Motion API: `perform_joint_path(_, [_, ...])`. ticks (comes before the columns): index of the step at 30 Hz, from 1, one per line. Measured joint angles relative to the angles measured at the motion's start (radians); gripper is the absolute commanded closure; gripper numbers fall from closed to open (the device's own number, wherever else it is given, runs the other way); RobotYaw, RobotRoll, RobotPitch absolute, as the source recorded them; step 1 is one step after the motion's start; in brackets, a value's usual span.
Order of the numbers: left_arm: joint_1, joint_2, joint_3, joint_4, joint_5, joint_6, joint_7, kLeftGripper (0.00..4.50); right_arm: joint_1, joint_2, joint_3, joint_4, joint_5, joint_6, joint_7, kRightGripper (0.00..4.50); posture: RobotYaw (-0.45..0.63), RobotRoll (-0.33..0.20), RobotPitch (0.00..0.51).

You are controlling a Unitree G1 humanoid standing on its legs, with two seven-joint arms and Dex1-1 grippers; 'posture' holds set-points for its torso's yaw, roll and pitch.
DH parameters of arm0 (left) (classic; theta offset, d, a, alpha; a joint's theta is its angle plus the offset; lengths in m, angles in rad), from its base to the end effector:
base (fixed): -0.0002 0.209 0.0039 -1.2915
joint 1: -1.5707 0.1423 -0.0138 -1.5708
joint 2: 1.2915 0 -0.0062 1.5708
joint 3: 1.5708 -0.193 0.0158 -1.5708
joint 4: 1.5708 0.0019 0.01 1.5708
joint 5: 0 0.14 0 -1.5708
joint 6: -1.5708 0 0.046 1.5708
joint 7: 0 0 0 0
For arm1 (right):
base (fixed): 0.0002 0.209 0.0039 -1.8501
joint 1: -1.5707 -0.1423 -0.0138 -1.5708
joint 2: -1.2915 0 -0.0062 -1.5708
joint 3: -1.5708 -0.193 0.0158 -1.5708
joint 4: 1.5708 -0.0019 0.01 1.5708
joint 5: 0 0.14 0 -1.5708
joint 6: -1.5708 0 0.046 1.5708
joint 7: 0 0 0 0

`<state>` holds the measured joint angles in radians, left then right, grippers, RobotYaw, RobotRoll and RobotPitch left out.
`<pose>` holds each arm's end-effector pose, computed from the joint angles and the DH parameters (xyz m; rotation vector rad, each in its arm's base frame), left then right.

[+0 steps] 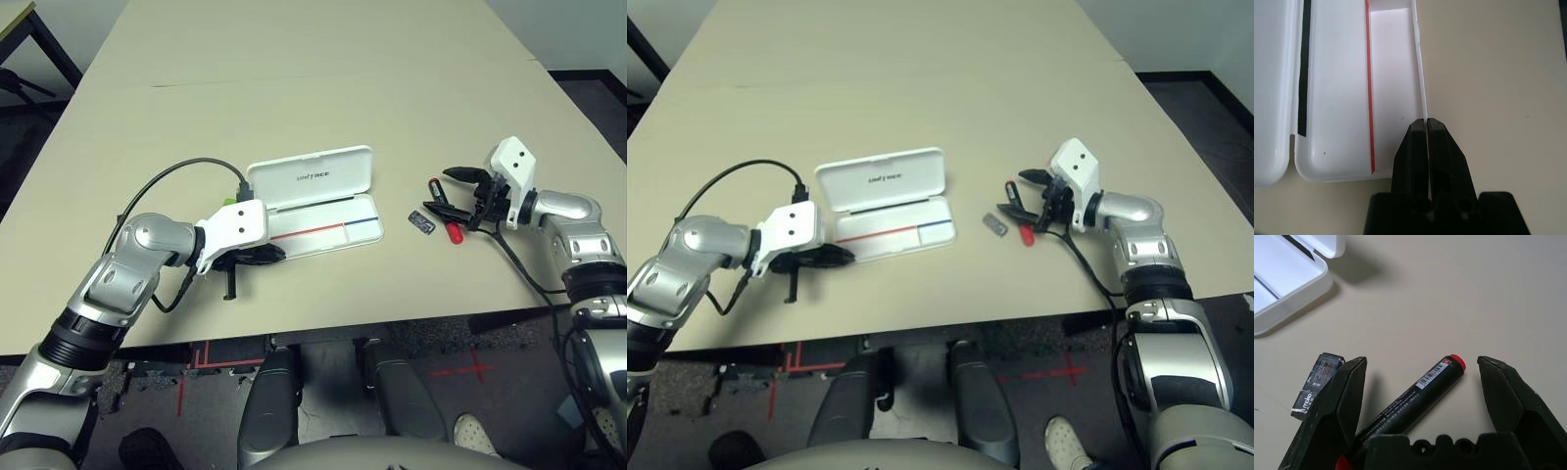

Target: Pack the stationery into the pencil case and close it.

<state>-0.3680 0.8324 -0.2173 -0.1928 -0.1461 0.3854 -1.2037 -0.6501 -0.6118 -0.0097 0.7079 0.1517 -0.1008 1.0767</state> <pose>0.2548 0.2289 0.1627 0.6959 0.3809 -1.2692 0.3142 -0.2885 0.1308 -0.3936 0.1259 0.8575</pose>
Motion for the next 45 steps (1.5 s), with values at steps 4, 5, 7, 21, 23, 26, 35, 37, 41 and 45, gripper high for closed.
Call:
perform_joint_path(4, [0.005, 0.003, -0.001, 0.0, -0.006, -0.021, -0.025, 4.47, 0.0, 0.0, 0.0, 0.001, 0.0, -0.001, 0.002, 0.0, 0.0, 0.0, 0.197])
perform_joint_path(5, [0.007, 0.004, -0.001, 0.0, -0.007, -0.026, -0.029, 4.47, 0.0, 0.0, 0.0, 0.002, 0.0, -0.001, 0.002, 0.0, 0.0, 0.0, 0.197])
perform_joint_path(7, [0.011, 0.005, -0.001, 0.001, -0.009, -0.035, -0.039, 4.47, 0.0, 0.0, 0.0, 0.002, 0.0, -0.001, 0.004, 0.0, 0.0, 0.0, 0.199])
perform_joint_path(21, [0.011, 0.018, 0.034, -0.009, -0.034, -0.046, -0.024, 1.1, 0.0, 0.002, 0.001, 0.001, 0.0, -0.001, 0.021, 0.0, 0.0, 0.0, 0.2])
perform_joint_path(23, [0.014, 0.036, 0.051, -0.035, -0.05, -0.036, -0.026, 0.33, 0.0, 0.002, 0.002, 0.001, -0.001, -0.001, 0.026, 0.0, 0.01, 0.0, 0.202])
perform_joint_path(26, [0.031, 0.059, 0.077, -0.074, -0.074, -0.013, -0.027, 0.02, 0.0, 0.001, 0.002, 0.001, 0.002, 0.006, 0.039, 0.0, 0.01, 0.0, 0.209])
perform_joint_path(35, [0.074, 0.087, 0.206, -0.113, -0.14, 0.011, 0.003, 0.02, 0.015, -0.045, -0.091, -0.255, 0.079, 0.351, -0.098, 0.0, 0.02, 0.0, 0.224])
perform_joint_path(37, [0.079, 0.088, 0.225, -0.116, -0.146, 0.009, 0.011, 0.02, 0.039, -0.052, -0.126, -0.359, 0.1, 0.471, -0.16, 0.0, 0.01, 0.0, 0.228])
perform_joint_path(41, [0.09, 0.086, 0.233, -0.126, -0.147, 0.005, 0.02, 0.02, 0.093, -0.046, -0.143, -0.532, 0.123, 0.724, -0.303, 0.0, 0.01, 0.0, 0.23])
perform_joint_path(45, [0.091, 0.078, 0.228, -0.144, -0.147, 0.0, 0.029, 0.02, 0.129, -0.031, -0.158, -0.663, 0.137, 0.937, -0.418, 0.0, -0.01, 0.0, 0.23])
